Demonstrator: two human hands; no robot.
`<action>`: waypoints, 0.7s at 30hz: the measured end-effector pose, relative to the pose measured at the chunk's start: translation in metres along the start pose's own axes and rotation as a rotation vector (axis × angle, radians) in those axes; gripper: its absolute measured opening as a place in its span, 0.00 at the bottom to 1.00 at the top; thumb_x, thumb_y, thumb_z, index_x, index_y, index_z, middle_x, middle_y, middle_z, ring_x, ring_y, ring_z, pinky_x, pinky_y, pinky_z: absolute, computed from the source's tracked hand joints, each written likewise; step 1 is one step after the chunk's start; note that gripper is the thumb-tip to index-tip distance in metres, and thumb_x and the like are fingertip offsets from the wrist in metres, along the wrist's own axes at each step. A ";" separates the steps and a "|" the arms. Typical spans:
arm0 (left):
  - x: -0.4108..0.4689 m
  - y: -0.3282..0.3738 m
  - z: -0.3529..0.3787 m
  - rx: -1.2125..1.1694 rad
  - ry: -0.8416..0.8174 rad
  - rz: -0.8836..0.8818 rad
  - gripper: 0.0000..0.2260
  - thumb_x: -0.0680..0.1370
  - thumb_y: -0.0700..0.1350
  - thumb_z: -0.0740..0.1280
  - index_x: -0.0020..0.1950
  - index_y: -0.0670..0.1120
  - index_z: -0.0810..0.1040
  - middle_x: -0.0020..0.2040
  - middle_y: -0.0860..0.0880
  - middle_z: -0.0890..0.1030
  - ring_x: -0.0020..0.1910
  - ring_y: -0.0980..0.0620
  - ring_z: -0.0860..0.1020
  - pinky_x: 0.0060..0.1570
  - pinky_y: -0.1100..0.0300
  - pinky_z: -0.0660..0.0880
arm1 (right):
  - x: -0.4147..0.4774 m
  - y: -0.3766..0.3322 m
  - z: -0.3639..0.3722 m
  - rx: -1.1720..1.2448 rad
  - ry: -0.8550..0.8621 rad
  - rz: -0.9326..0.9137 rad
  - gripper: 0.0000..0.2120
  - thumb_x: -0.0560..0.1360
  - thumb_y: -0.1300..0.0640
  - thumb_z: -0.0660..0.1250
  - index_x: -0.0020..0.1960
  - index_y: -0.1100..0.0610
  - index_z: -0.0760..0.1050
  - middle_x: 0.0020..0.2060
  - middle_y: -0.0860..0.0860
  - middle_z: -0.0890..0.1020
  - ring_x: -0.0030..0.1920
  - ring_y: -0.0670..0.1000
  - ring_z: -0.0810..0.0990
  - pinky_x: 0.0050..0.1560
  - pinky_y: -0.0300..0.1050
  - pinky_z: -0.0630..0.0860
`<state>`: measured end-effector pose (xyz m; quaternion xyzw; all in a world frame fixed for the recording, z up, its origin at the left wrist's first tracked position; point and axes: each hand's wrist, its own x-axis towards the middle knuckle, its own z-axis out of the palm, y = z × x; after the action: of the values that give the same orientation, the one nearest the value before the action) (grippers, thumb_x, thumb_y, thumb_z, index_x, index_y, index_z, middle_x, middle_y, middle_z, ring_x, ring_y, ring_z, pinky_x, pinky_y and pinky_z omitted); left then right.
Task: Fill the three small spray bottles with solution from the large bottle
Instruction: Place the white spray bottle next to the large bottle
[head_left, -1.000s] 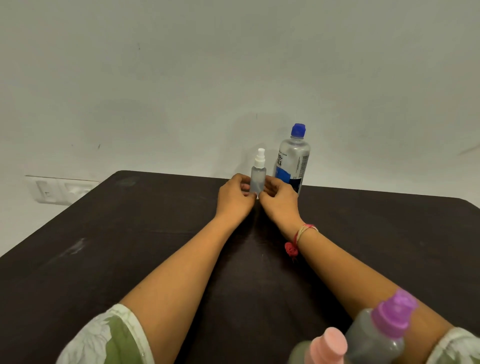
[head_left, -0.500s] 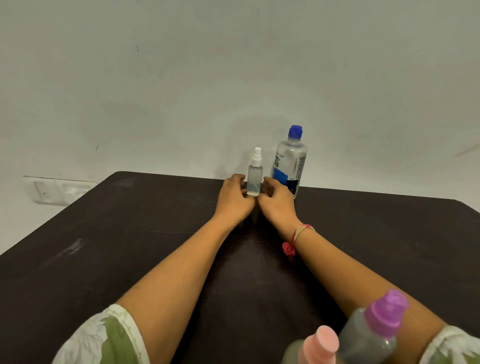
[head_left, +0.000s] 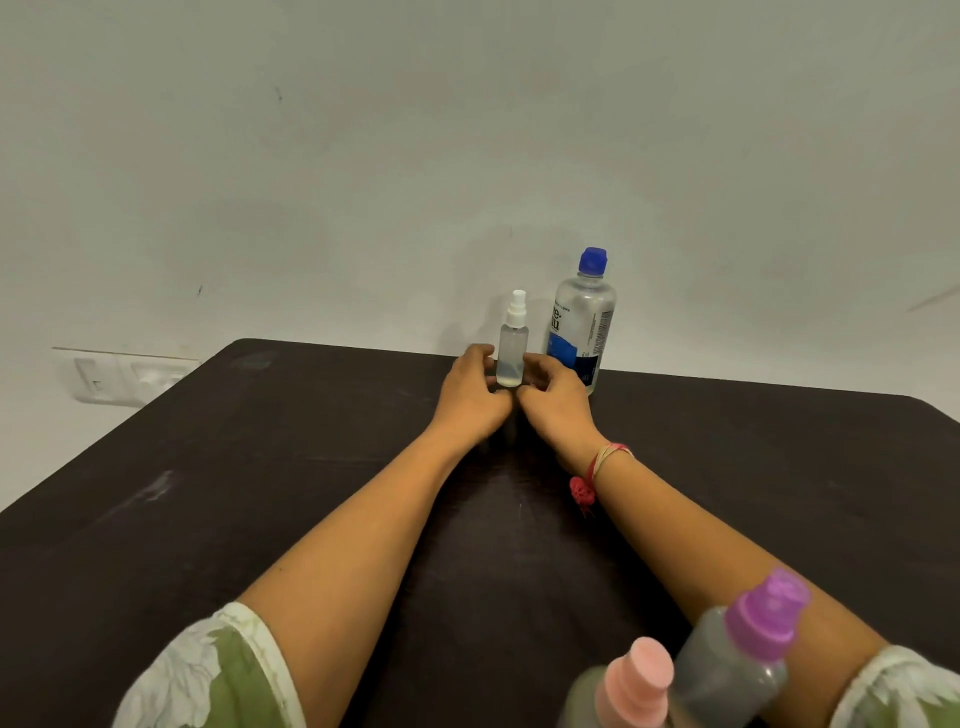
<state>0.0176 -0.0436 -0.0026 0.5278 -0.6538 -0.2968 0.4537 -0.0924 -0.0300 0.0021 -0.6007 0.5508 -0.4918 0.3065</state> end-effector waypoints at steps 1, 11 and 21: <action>-0.001 0.000 -0.001 -0.037 0.017 -0.020 0.26 0.74 0.35 0.66 0.71 0.43 0.65 0.66 0.43 0.72 0.57 0.52 0.76 0.56 0.62 0.71 | -0.001 0.001 -0.001 0.028 0.010 0.017 0.22 0.74 0.69 0.62 0.67 0.61 0.70 0.58 0.53 0.78 0.57 0.47 0.75 0.58 0.37 0.71; -0.056 0.020 -0.024 -0.291 -0.216 -0.179 0.23 0.76 0.32 0.63 0.68 0.46 0.63 0.63 0.46 0.74 0.60 0.53 0.73 0.53 0.65 0.73 | -0.059 -0.002 -0.048 0.392 -0.273 0.184 0.20 0.74 0.75 0.57 0.57 0.57 0.77 0.52 0.54 0.81 0.57 0.49 0.78 0.59 0.43 0.74; -0.154 0.041 -0.040 -0.194 -0.264 -0.160 0.18 0.76 0.34 0.65 0.63 0.50 0.71 0.60 0.54 0.76 0.59 0.58 0.72 0.57 0.65 0.68 | -0.177 -0.015 -0.105 0.360 -0.180 0.207 0.13 0.80 0.63 0.56 0.56 0.56 0.77 0.56 0.53 0.81 0.60 0.51 0.78 0.59 0.42 0.74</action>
<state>0.0418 0.1187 0.0061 0.4883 -0.6319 -0.4602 0.3879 -0.1688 0.1622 0.0049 -0.5181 0.4830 -0.4926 0.5056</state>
